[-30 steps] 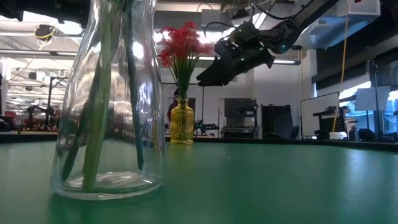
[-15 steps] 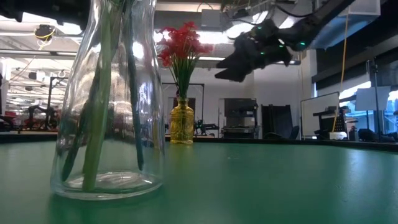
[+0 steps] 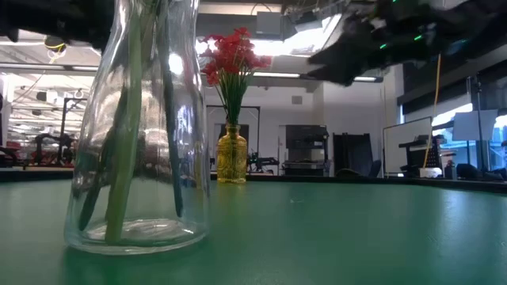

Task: Sort flowers into vase by color
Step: Return to Home Position

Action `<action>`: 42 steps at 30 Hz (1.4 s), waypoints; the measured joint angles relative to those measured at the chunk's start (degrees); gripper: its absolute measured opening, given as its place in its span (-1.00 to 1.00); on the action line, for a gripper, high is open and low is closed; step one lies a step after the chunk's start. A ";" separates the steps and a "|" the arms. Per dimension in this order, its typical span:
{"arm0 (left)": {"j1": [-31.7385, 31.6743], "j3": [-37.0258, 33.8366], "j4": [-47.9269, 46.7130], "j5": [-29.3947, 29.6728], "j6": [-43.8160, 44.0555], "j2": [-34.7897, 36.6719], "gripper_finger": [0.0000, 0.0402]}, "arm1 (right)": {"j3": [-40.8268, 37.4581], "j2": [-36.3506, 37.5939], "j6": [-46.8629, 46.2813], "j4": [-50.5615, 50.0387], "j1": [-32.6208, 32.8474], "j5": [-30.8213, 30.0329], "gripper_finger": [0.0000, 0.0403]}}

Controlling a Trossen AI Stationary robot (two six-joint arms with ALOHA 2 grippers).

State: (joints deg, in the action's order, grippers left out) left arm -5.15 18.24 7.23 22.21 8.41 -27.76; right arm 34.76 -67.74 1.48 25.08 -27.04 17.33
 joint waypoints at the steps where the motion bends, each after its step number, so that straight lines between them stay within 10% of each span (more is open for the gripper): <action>1: 0.00 0.04 0.11 -0.09 -0.74 1.88 -0.16 | -1.23 2.64 0.17 -0.72 1.43 -1.56 0.69; 18: 0.00 -0.47 -5.23 -8.39 -4.00 15.21 -0.37 | -23.87 34.30 -7.53 5.39 4.58 -10.20 0.59; 36: 0.00 -15.37 1.40 -5.96 4.04 21.34 -0.66 | -23.01 65.63 -0.37 -22.79 4.56 -10.03 -0.90; 42: 0.00 -16.72 1.47 -5.97 4.56 21.94 -0.90 | -28.03 67.56 0.36 -18.30 4.56 -8.15 -0.91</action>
State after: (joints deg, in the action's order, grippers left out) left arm -5.15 1.52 8.71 16.24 12.97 -5.82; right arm 6.73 -0.17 1.84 6.79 -22.48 9.18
